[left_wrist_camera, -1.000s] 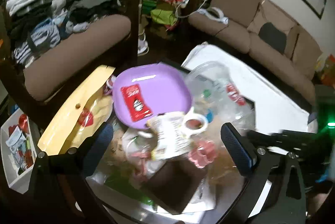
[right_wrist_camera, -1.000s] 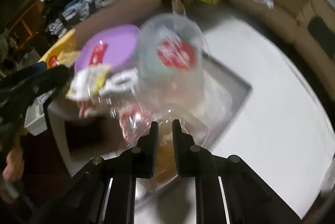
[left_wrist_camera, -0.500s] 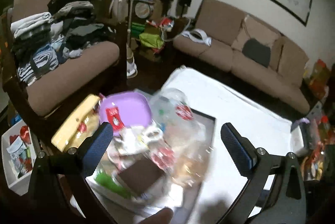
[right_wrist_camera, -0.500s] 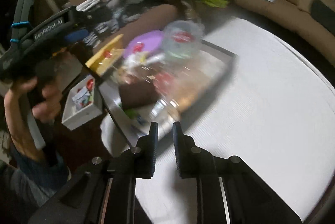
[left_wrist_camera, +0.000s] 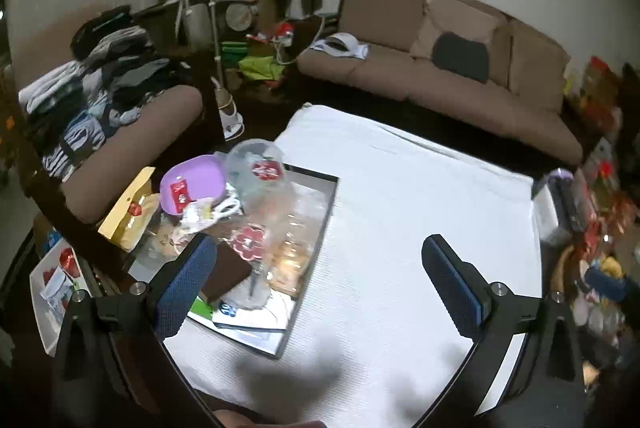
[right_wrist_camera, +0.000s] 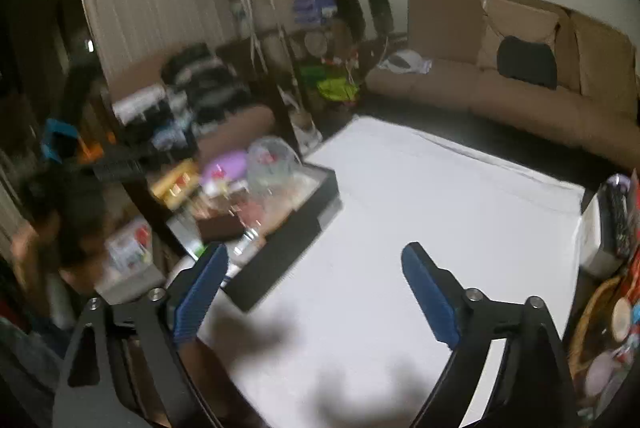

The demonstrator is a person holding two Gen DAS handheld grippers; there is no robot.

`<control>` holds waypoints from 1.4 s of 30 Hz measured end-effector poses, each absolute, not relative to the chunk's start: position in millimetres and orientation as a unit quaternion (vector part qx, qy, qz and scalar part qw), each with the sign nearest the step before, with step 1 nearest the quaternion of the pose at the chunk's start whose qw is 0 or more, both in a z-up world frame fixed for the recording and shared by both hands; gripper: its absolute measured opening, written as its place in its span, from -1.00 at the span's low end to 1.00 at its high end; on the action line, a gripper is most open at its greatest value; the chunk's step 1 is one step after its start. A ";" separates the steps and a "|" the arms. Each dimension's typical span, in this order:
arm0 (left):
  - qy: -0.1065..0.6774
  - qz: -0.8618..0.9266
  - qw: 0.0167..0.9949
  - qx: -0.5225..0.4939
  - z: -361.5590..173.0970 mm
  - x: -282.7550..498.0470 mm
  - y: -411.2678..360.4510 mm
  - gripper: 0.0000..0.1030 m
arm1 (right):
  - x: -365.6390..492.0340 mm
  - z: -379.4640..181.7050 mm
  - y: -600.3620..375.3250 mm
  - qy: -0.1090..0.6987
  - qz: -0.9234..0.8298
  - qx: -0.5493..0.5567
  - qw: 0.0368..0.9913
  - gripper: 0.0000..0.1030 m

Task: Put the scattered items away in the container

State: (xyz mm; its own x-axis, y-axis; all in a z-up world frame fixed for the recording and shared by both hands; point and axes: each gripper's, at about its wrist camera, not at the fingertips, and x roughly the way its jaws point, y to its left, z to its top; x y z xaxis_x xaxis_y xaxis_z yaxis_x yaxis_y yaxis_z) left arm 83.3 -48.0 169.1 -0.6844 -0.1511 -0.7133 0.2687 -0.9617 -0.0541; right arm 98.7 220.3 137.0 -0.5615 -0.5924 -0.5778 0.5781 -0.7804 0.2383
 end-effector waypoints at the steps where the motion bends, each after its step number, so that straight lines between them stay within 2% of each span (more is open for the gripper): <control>1: 0.075 -0.916 0.118 0.376 170.6 83.7 -42.0 0.99 | 101.6 141.1 225.5 -0.008 -0.888 0.326 0.325 0.82; 12: 0.060 -0.913 0.118 0.386 168.3 77.5 -6.7 0.99 | 121.5 134.1 241.8 0.032 -0.878 0.351 0.324 0.87; 20: 0.041 -0.912 0.142 0.383 163.1 75.4 -18.6 0.99 | 119.7 132.9 237.1 0.029 -0.876 0.354 0.327 0.87; 29: 0.077 -0.906 0.165 0.383 164.1 77.4 -50.7 0.99 | 114.5 124.5 220.4 0.047 -0.866 0.368 0.335 0.87; 42: 0.062 -0.906 0.168 0.383 163.6 76.6 -55.5 0.99 | 112.8 121.4 218.1 0.056 -0.867 0.372 0.326 0.87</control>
State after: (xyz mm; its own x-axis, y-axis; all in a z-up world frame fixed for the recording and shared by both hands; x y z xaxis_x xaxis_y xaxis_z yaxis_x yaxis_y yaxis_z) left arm 76.6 -55.5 163.6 -0.6501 -0.2559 -0.7155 0.3515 -0.9360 0.0154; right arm 112.8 218.1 121.4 -0.5105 -0.5241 -0.6817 0.6074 -0.7810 0.1455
